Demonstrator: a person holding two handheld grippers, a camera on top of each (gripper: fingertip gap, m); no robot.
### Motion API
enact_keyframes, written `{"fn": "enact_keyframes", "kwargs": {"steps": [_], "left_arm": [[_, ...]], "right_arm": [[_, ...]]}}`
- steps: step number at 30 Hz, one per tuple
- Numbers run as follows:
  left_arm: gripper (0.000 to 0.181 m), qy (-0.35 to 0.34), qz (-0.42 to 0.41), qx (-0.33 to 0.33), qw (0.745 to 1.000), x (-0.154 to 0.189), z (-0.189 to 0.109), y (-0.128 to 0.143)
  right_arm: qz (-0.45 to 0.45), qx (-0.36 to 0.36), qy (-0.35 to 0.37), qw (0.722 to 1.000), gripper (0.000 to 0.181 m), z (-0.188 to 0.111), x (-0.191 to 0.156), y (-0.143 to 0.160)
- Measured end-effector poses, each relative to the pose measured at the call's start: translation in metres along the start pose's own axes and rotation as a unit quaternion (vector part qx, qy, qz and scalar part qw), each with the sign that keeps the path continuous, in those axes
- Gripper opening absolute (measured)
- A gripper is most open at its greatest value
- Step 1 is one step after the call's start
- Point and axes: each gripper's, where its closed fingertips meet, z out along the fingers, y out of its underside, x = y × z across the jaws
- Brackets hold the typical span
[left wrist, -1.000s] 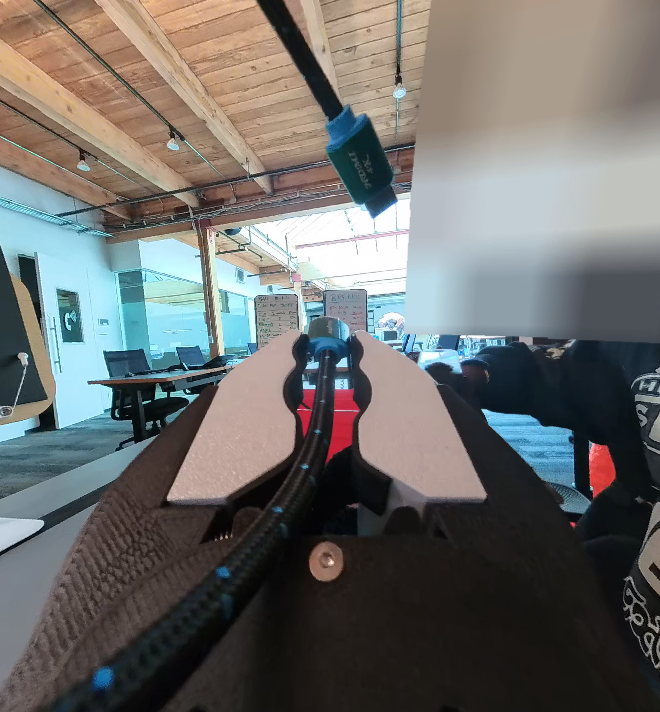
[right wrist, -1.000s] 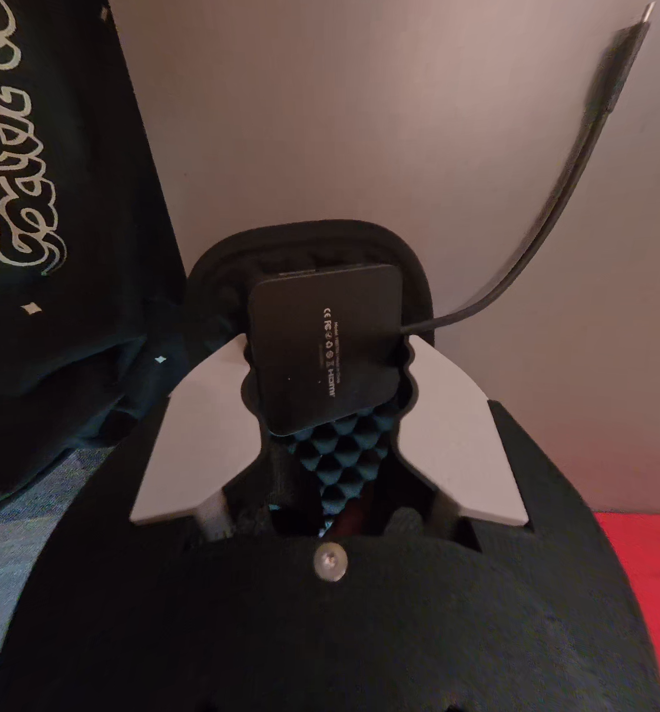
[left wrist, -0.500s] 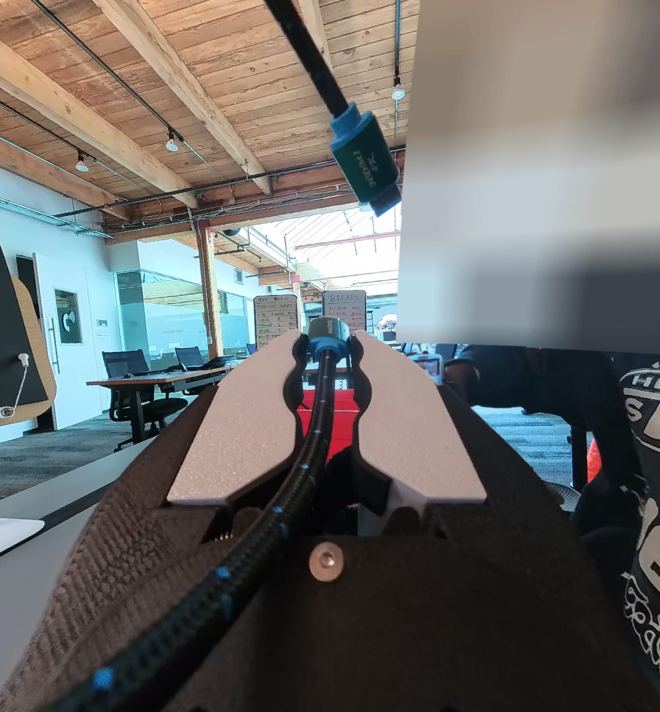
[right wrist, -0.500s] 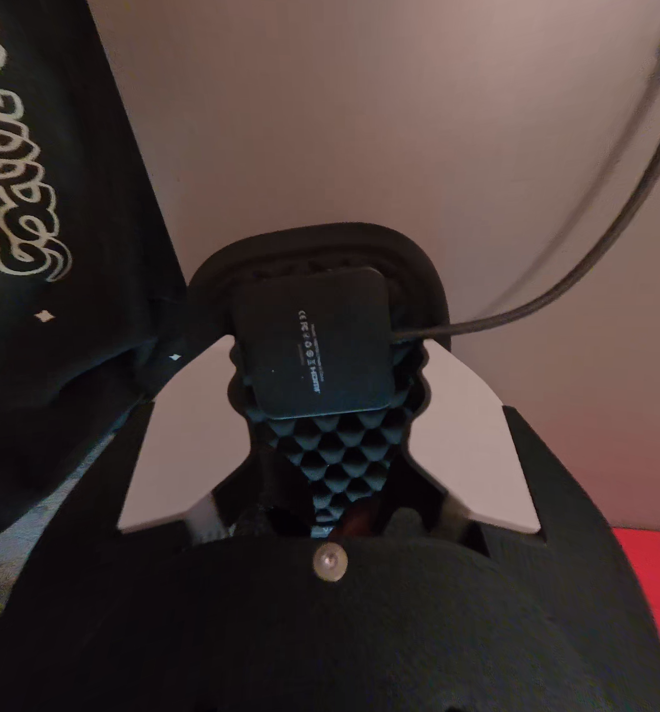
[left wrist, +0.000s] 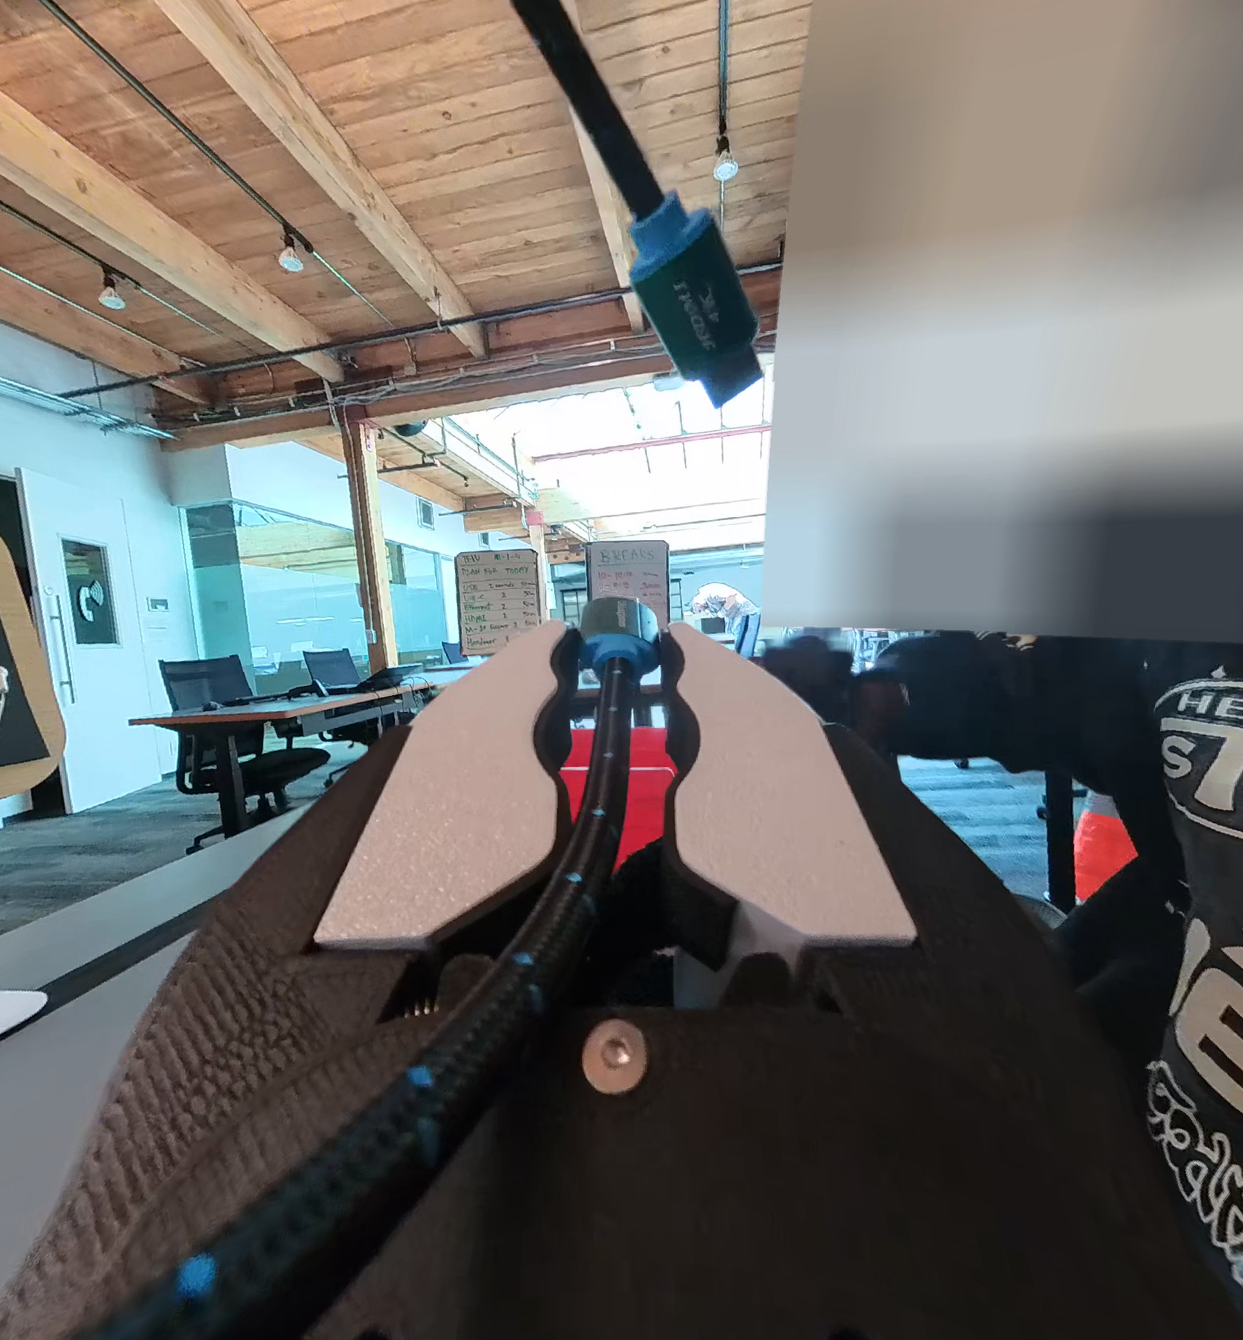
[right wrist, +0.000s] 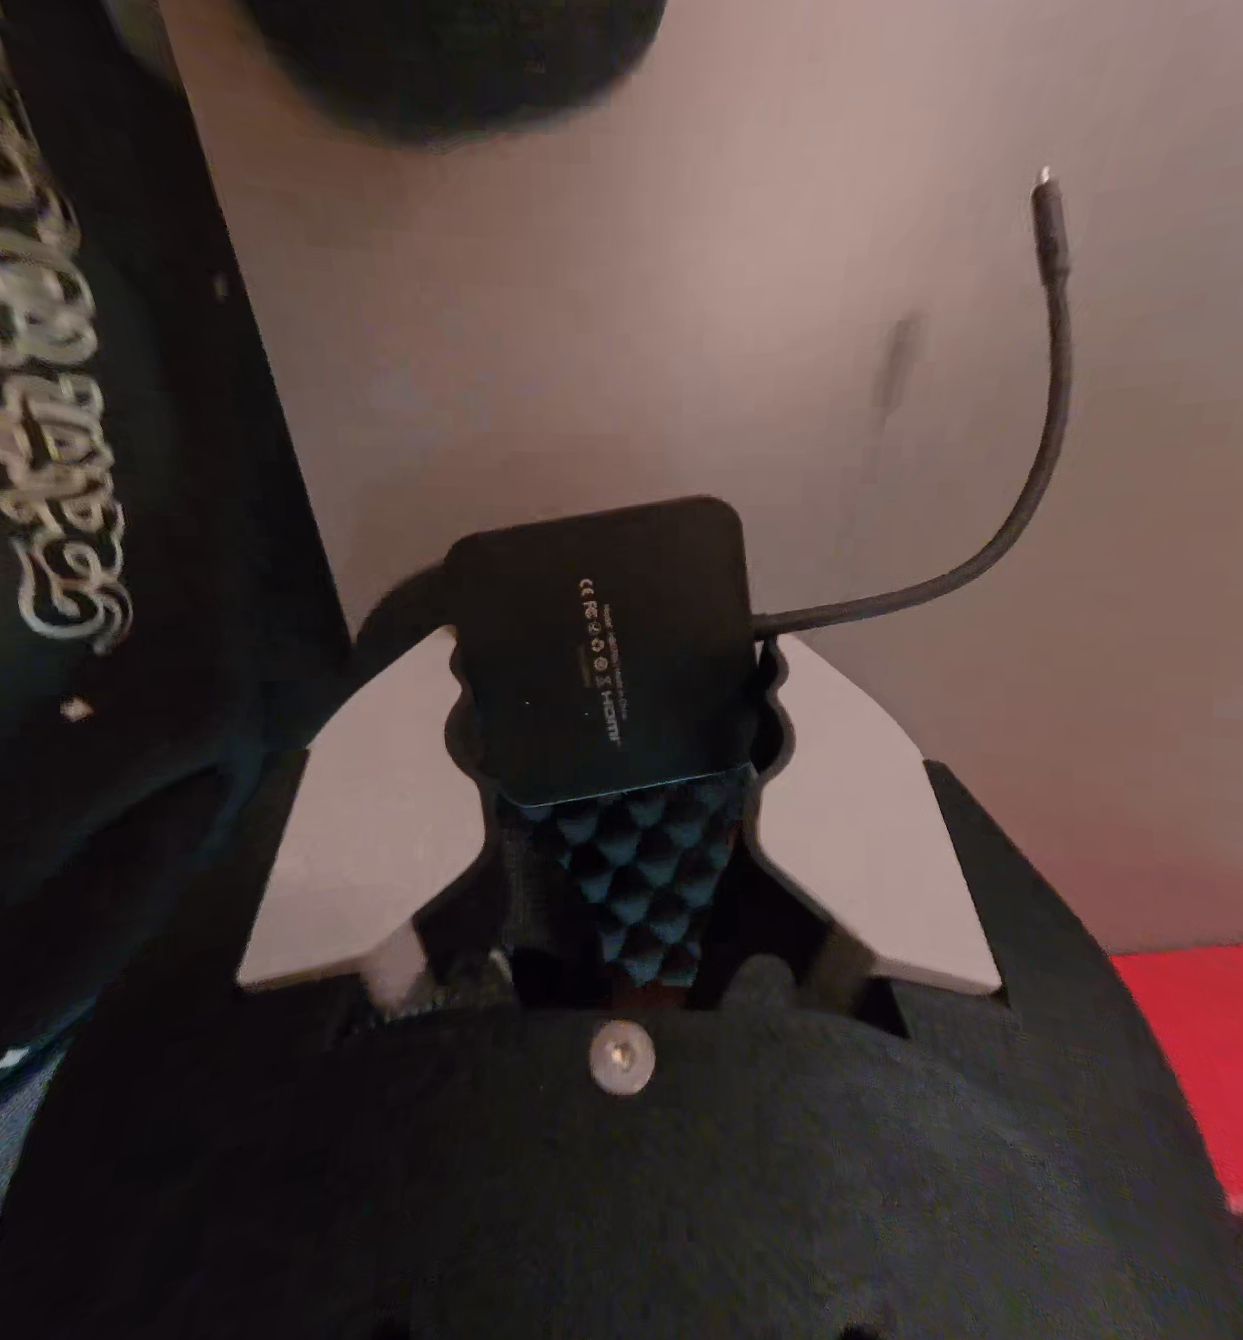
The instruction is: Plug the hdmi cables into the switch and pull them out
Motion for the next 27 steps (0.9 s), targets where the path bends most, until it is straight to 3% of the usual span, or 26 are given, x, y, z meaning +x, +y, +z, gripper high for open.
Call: {"fn": "enact_keyframes", "kwargs": {"steps": [5,8,11,16,19,27], "left_arm": [[0.021,0.005,-0.006,-0.038,0.999,-0.004,0.001,0.012],[0.021,0.003,0.006,-0.094,0.996,-0.007,0.000,0.028],[0.021,0.000,0.027,-0.160,0.987,-0.007,-0.004,0.046],[0.021,0.015,0.019,-0.200,0.980,-0.003,-0.005,0.058],[0.021,0.025,0.017,-0.243,0.970,0.002,-0.007,0.074],[0.020,0.013,0.041,-0.401,0.915,0.001,-0.026,0.119]], "right_arm": [[-0.013,0.187,0.087,0.978,0.076,-0.026,0.047,-0.081],[-0.043,0.302,0.072,0.950,0.076,-0.015,0.059,-0.121],[0.003,0.376,0.045,0.925,0.076,0.005,0.076,-0.145],[-0.017,0.386,0.035,0.922,0.076,0.020,0.058,-0.139],[-0.016,0.354,0.046,0.934,0.076,0.033,0.061,-0.129],[-0.052,0.279,0.068,0.957,0.076,0.055,0.060,-0.114]]}}
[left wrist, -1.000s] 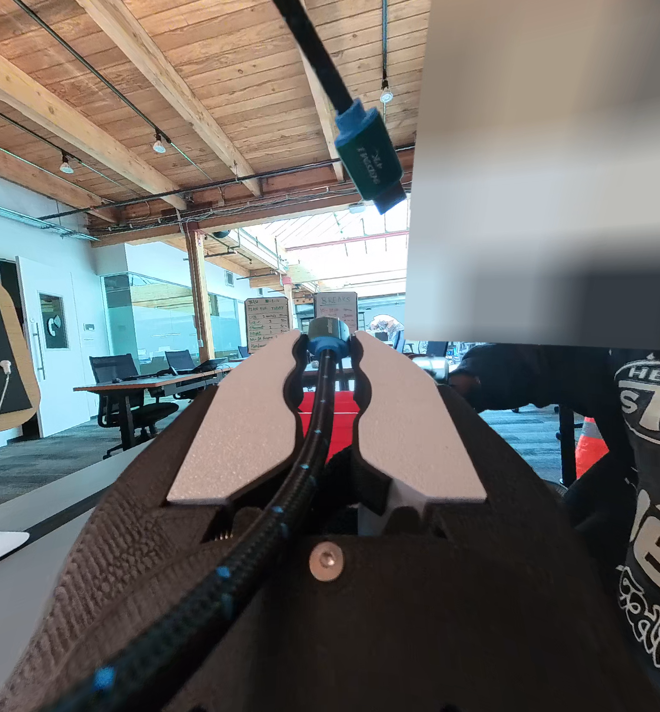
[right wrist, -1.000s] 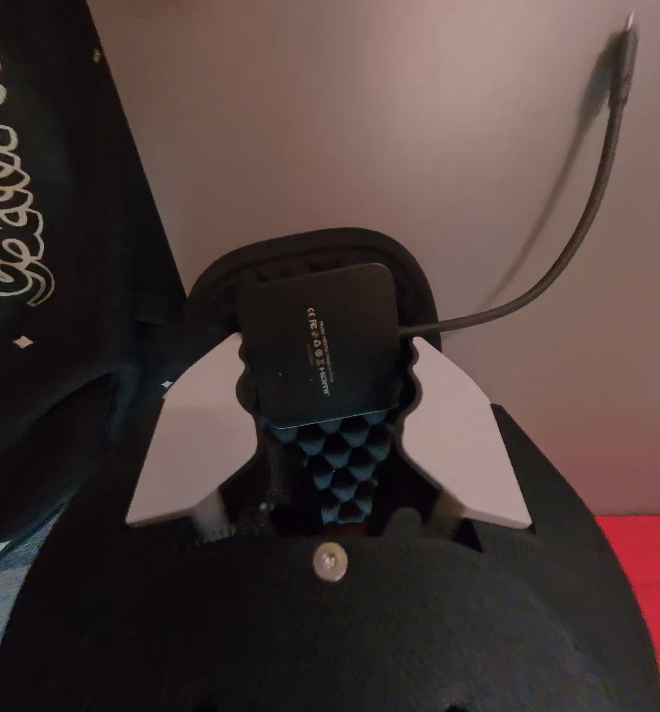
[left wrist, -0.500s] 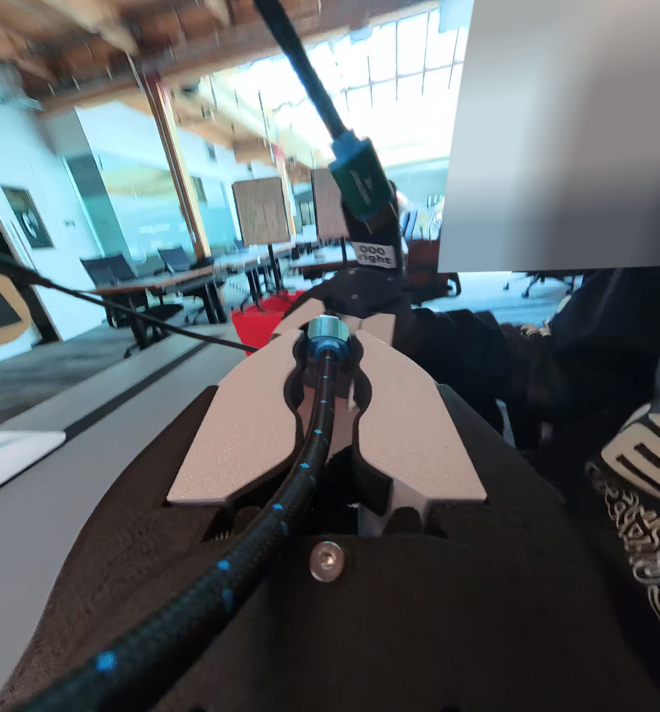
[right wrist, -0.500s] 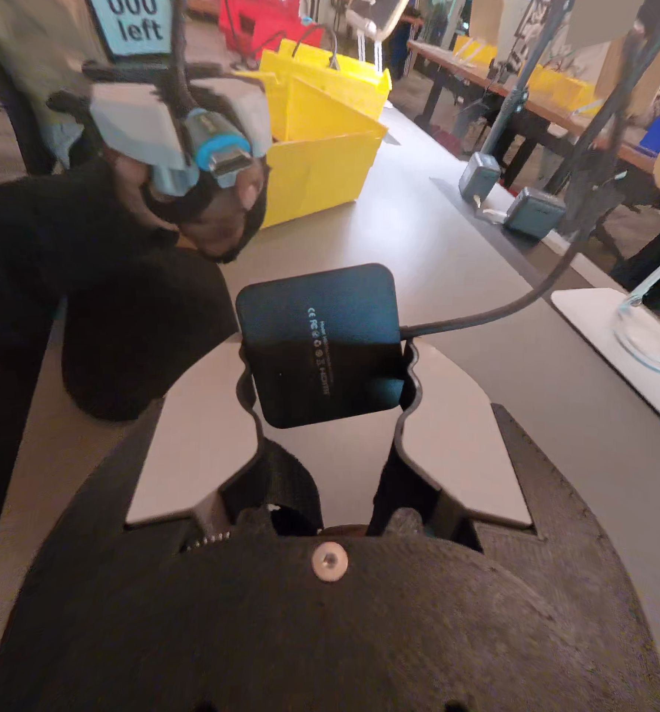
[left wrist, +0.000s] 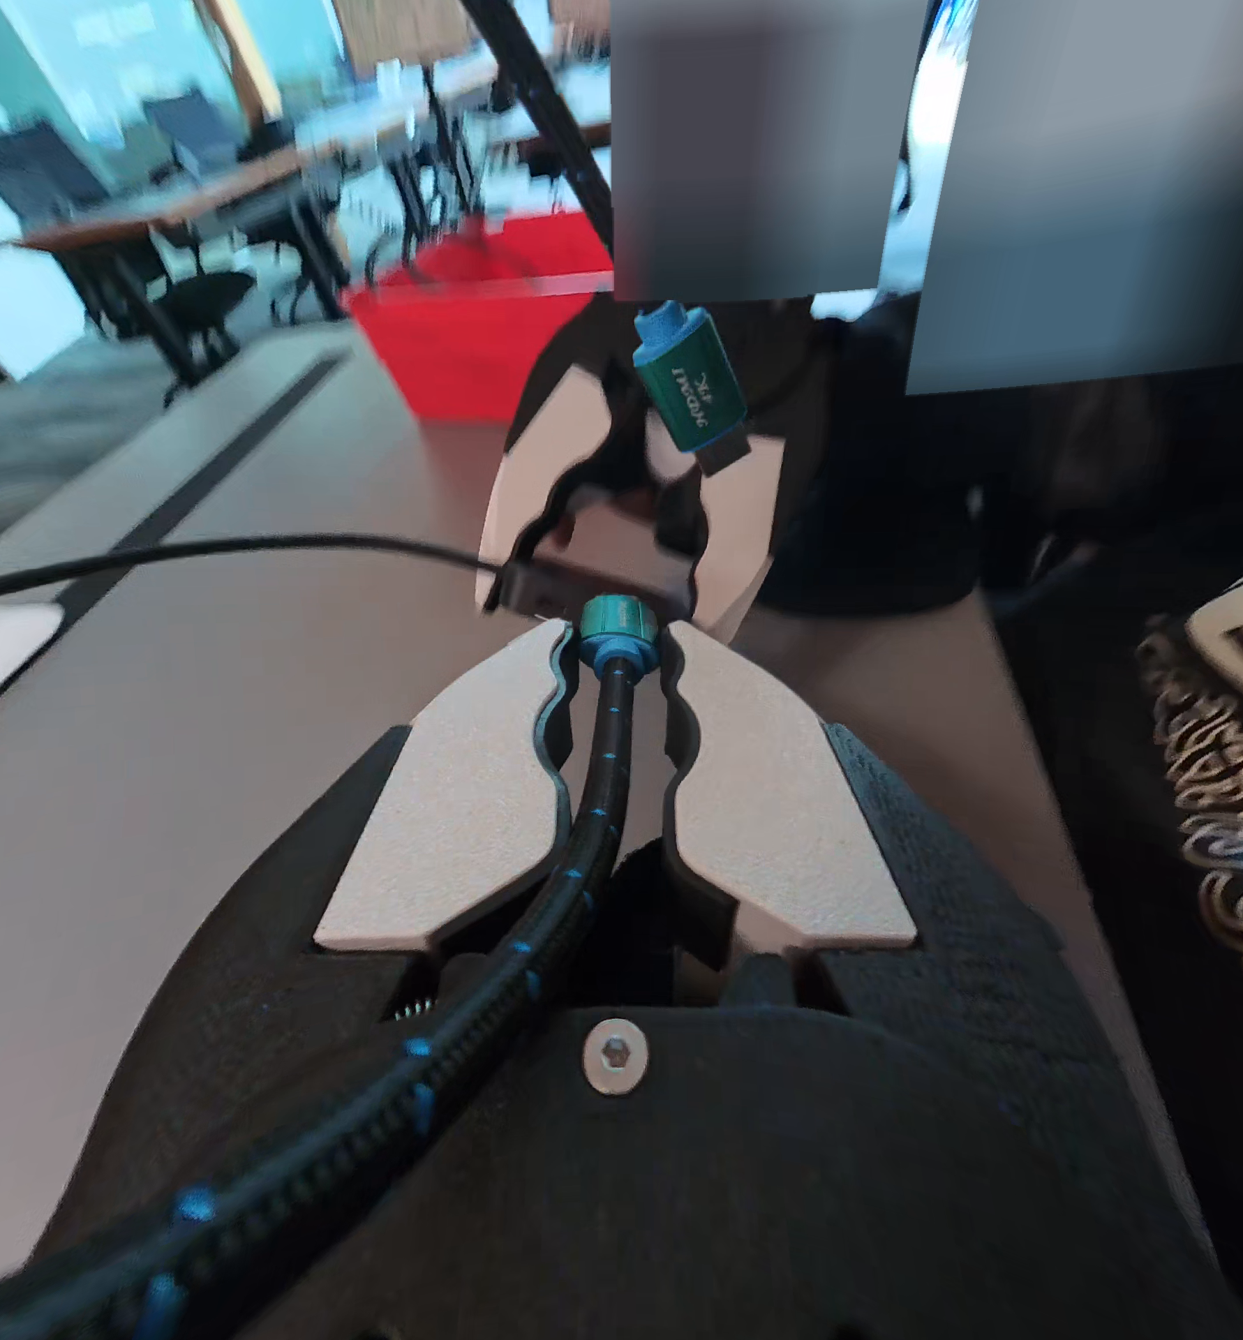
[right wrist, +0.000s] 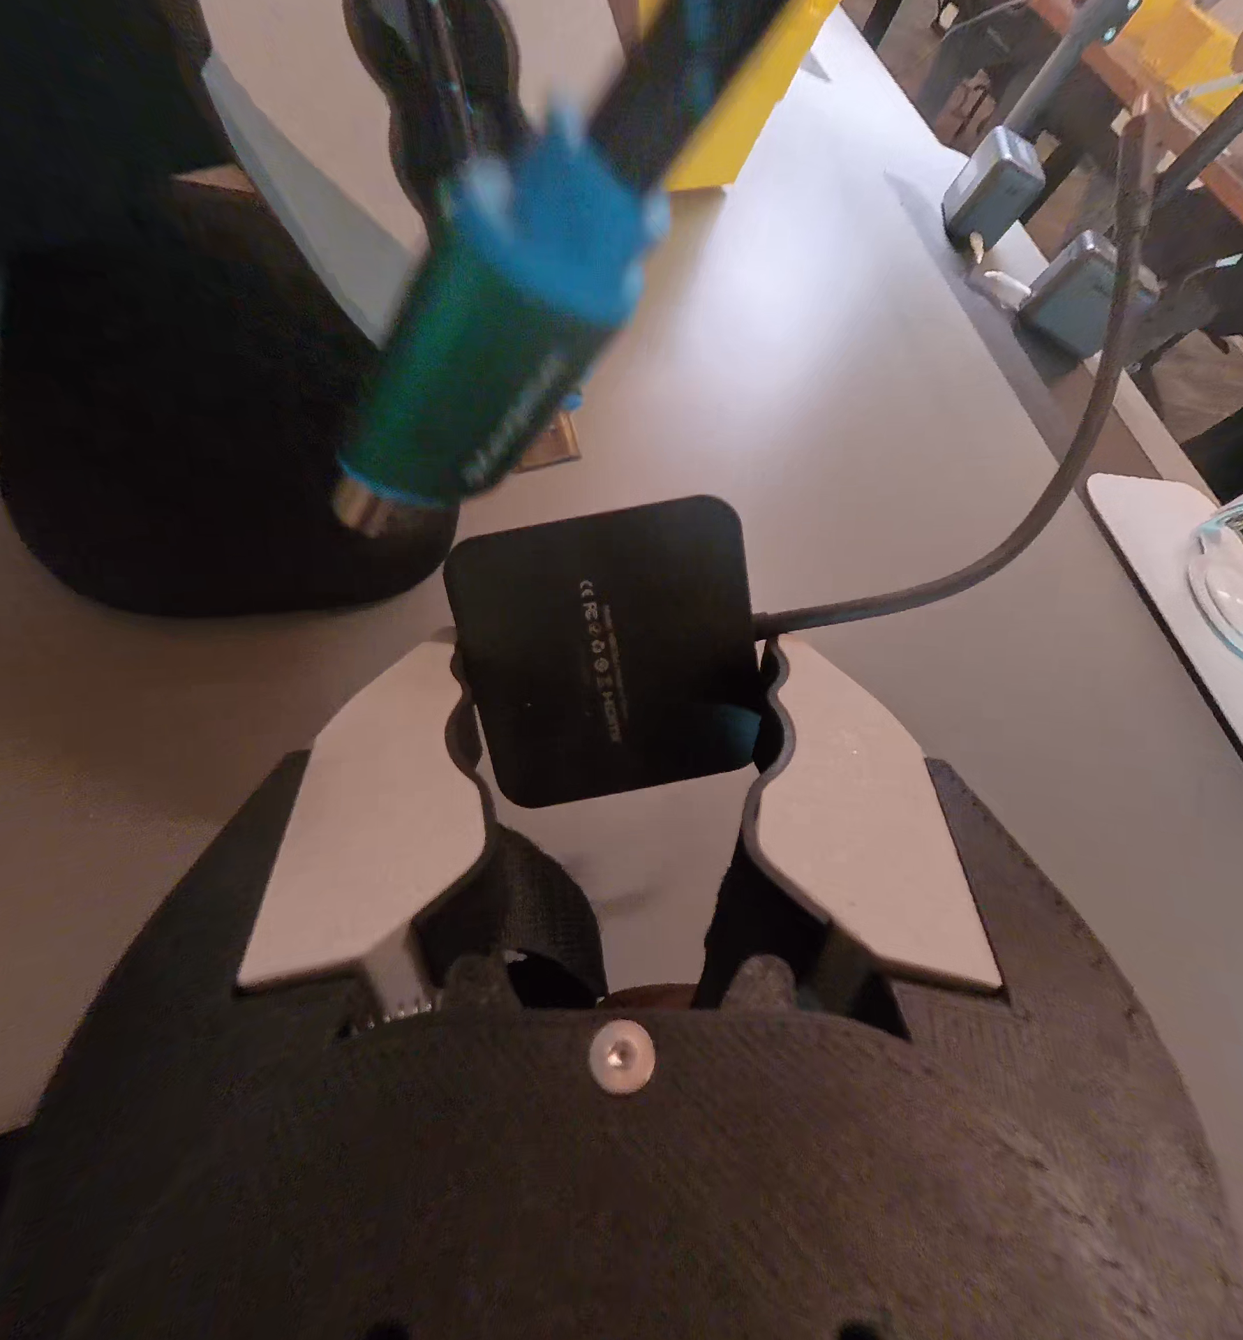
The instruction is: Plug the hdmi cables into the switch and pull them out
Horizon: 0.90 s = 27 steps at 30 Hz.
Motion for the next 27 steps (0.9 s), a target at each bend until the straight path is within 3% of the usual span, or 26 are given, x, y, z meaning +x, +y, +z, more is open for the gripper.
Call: {"fn": "enact_keyframes", "kwargs": {"steps": [13,16,19,20,23,27], "left_arm": [[0.021,0.008,0.038,-0.075,0.996,0.008,0.010,0.021],[0.021,0.012,0.032,-0.059,0.998,0.010,0.011,0.016],[0.021,0.025,0.015,0.012,0.999,0.014,0.006,-0.006],[0.021,0.026,0.017,0.012,0.999,0.015,0.006,-0.008],[0.021,0.008,0.036,-0.074,0.997,0.013,0.009,0.014],[0.021,0.008,0.010,-0.030,0.999,0.008,0.012,0.011]], "right_arm": [[-0.004,-0.024,-0.015,1.000,0.075,0.004,-0.009,0.008],[0.005,-0.003,-0.023,1.000,0.075,0.002,-0.010,0.002],[0.037,0.056,-0.046,0.997,0.076,-0.002,-0.015,-0.017],[0.038,0.058,-0.049,0.996,0.075,-0.002,-0.016,-0.017],[-0.007,0.011,-0.016,1.000,0.075,0.002,-0.012,-0.004],[0.038,0.048,-0.024,0.998,0.075,-0.002,-0.007,-0.012]]}}
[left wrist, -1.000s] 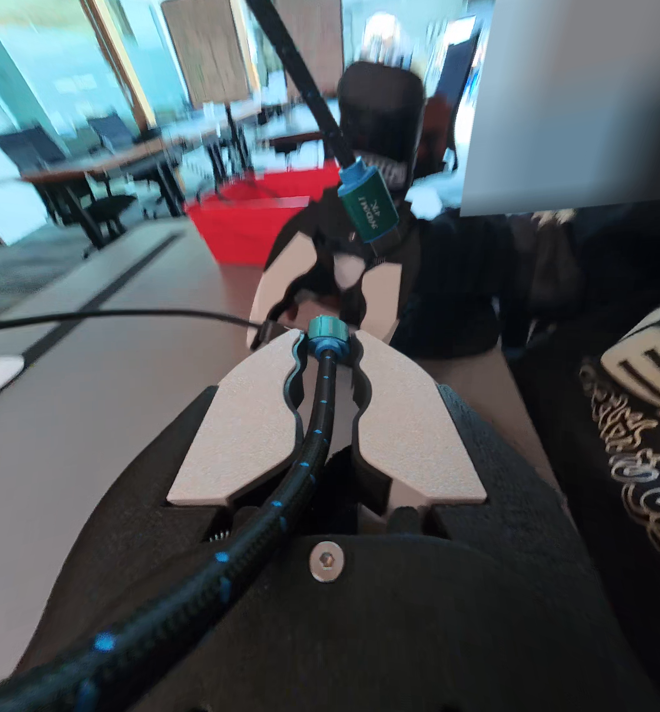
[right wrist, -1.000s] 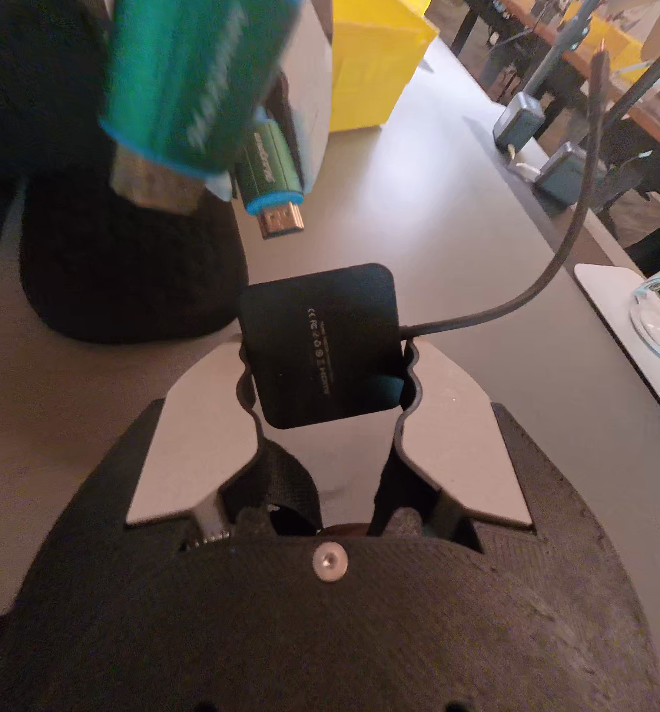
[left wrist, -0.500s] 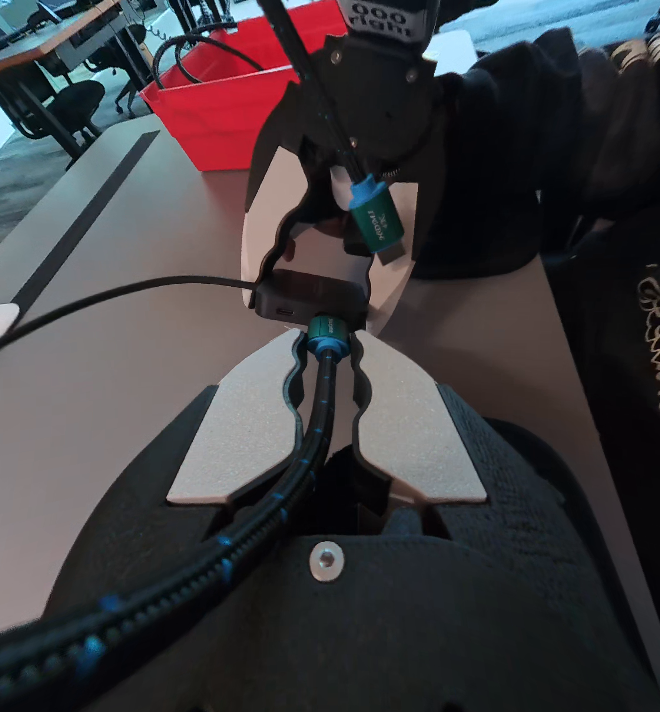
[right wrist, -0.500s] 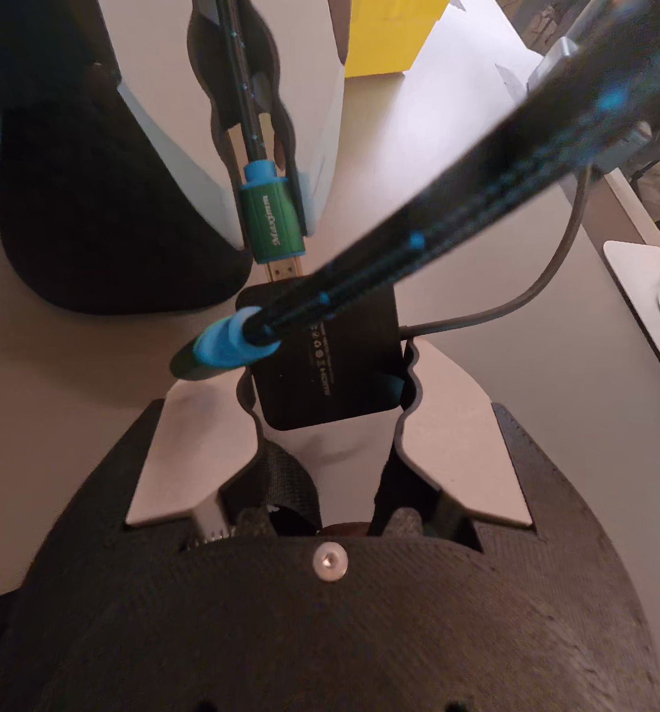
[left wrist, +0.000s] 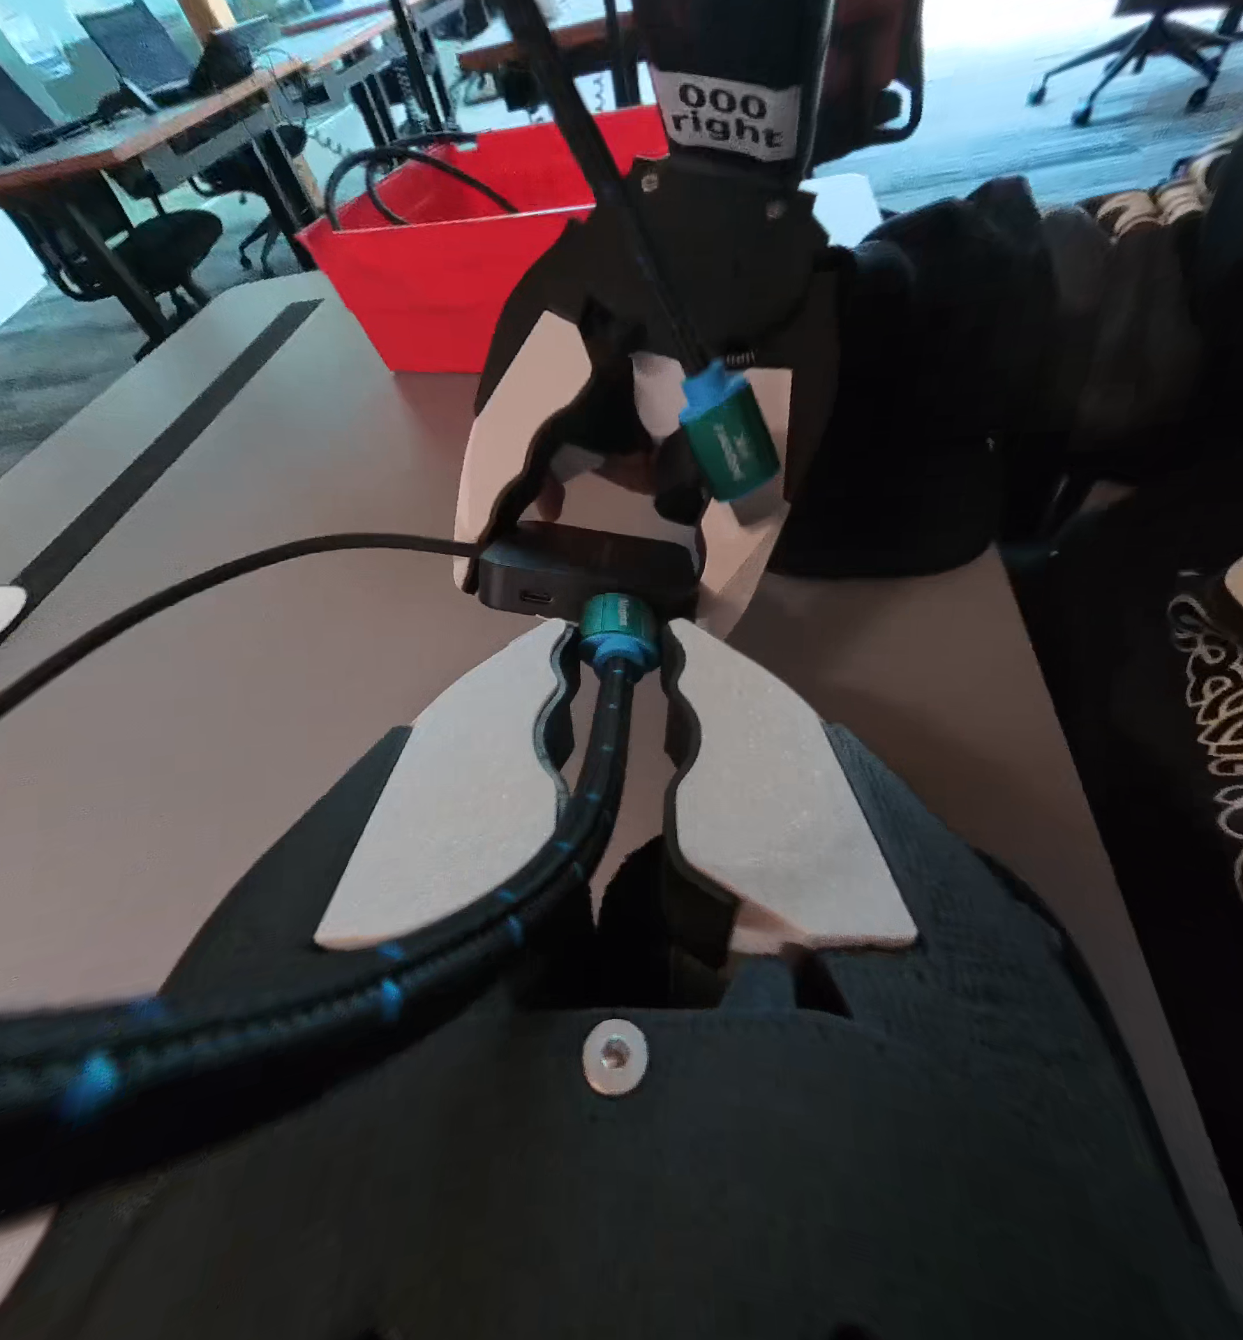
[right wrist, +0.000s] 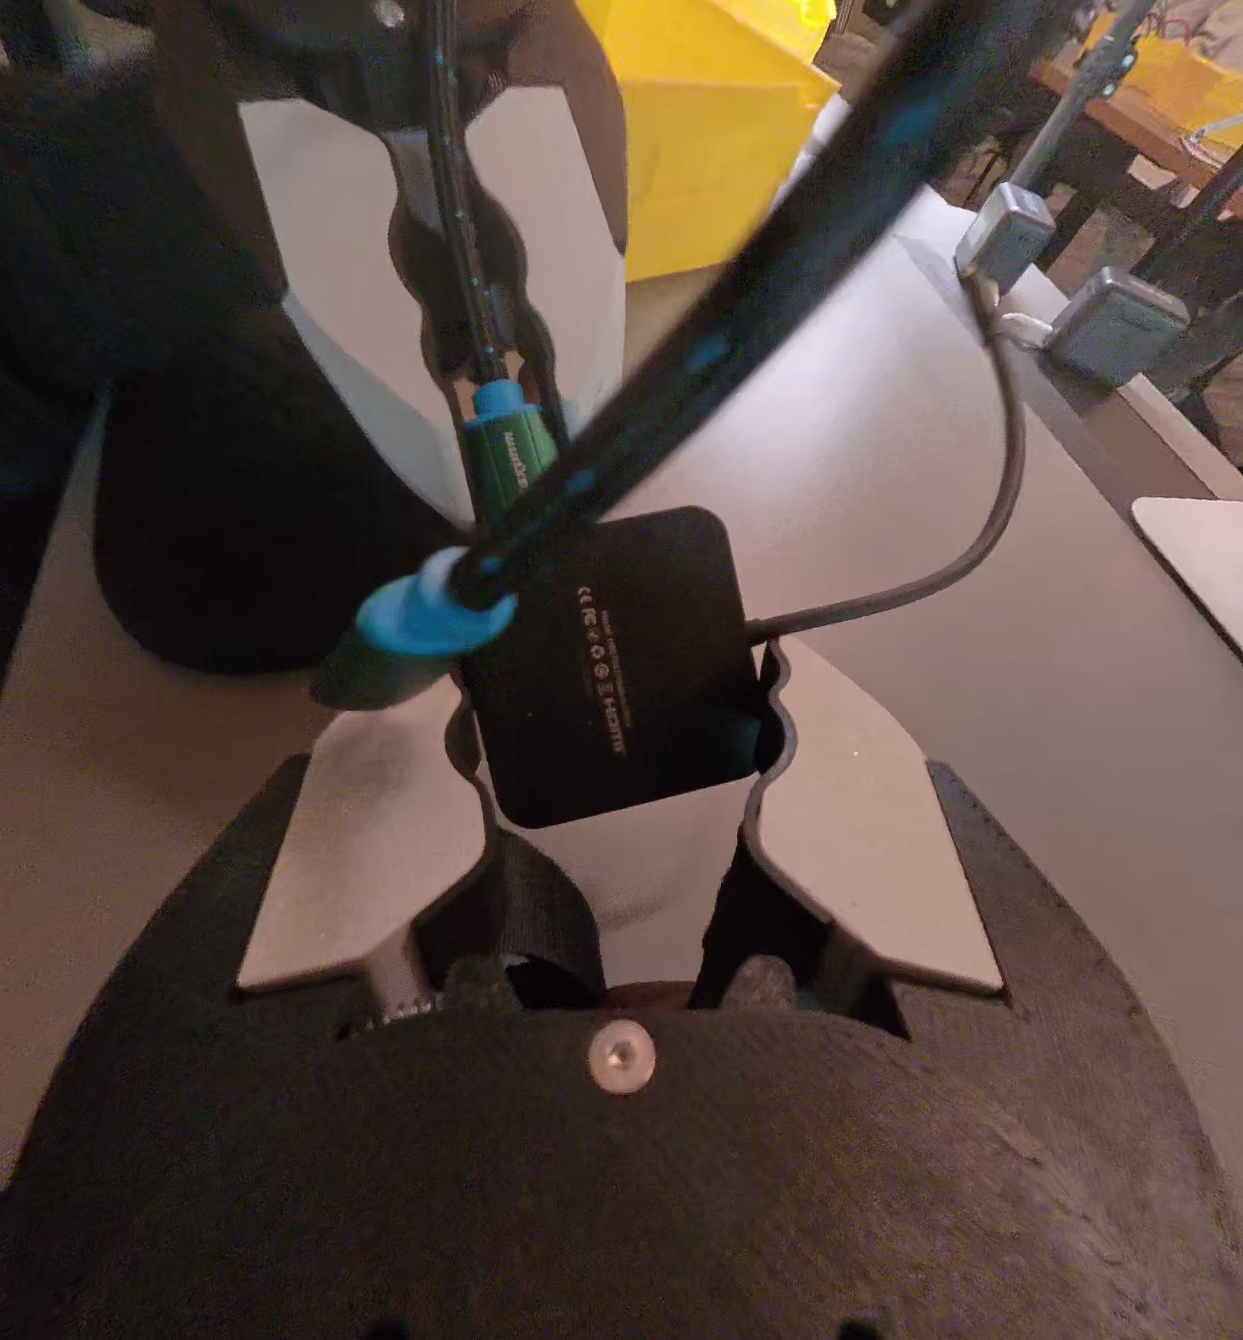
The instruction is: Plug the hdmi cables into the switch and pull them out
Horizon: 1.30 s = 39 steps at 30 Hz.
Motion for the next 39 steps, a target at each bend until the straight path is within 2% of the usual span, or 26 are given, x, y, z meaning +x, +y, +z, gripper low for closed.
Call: {"fn": "enact_keyframes", "kwargs": {"steps": [2,8,11,12,14,16,18,19,21,22,23,26,28,30,32,35,39], "left_arm": [[0.021,-0.012,0.017,-0.025,0.999,0.000,0.003,0.004],[0.021,0.005,-0.006,-0.036,0.999,0.003,0.006,0.010],[0.021,0.009,-0.008,-0.022,1.000,0.002,0.005,0.004],[0.021,0.006,-0.006,-0.002,1.000,0.001,0.003,-0.002],[0.022,-0.016,0.005,0.083,0.996,-0.005,-0.005,-0.026],[0.043,-0.070,0.020,0.169,0.983,-0.019,-0.025,-0.050],[0.060,-0.151,0.028,0.276,0.949,-0.038,-0.061,-0.074],[0.065,-0.196,0.030,0.344,0.918,-0.047,-0.085,-0.086],[0.075,-0.298,0.046,0.463,0.833,-0.060,-0.139,-0.102],[0.083,-0.346,0.066,0.491,0.797,-0.061,-0.159,-0.104],[0.088,-0.384,0.088,0.494,0.775,-0.062,-0.170,-0.104],[0.100,-0.443,0.103,0.477,0.752,-0.068,-0.179,-0.102],[0.102,-0.445,0.097,0.488,0.744,-0.068,-0.181,-0.103],[0.102,-0.455,0.099,0.490,0.737,-0.069,-0.184,-0.103],[0.102,-0.466,0.101,0.488,0.731,-0.070,-0.187,-0.102],[0.101,-0.465,0.096,0.494,0.728,-0.071,-0.190,-0.101],[0.103,-0.463,0.099,0.488,0.733,-0.071,-0.187,-0.101]], "right_arm": [[-0.015,-0.020,0.010,1.000,0.076,0.002,0.001,0.006],[-0.013,-0.012,0.001,1.000,0.076,0.002,0.000,0.007],[-0.001,0.005,-0.004,1.000,0.077,0.002,0.000,0.002],[0.002,0.018,0.001,1.000,0.077,0.001,0.001,-0.003],[0.021,0.069,0.019,0.997,0.077,-0.005,0.005,-0.026],[0.015,0.100,0.077,0.992,0.076,-0.017,0.020,-0.042],[-0.002,0.105,0.156,0.982,0.076,-0.036,0.042,-0.042],[-0.002,0.111,0.195,0.975,0.076,-0.049,0.053,-0.042],[0.000,0.127,0.277,0.952,0.076,-0.079,0.076,-0.045],[-0.006,0.133,0.329,0.935,0.076,-0.099,0.089,-0.048],[-0.014,0.134,0.388,0.912,0.076,-0.124,0.101,-0.050],[-0.021,0.113,0.555,0.824,0.076,-0.210,0.125,-0.051],[0.015,0.093,0.618,0.780,0.075,-0.260,0.132,-0.038],[0.077,0.047,0.649,0.756,0.076,-0.295,0.138,-0.009],[0.150,-0.021,0.655,0.740,0.076,-0.318,0.142,0.033],[0.266,-0.095,0.615,0.736,0.077,-0.325,0.137,0.098],[0.377,-0.150,0.535,0.741,0.078,-0.305,0.127,0.158]]}}
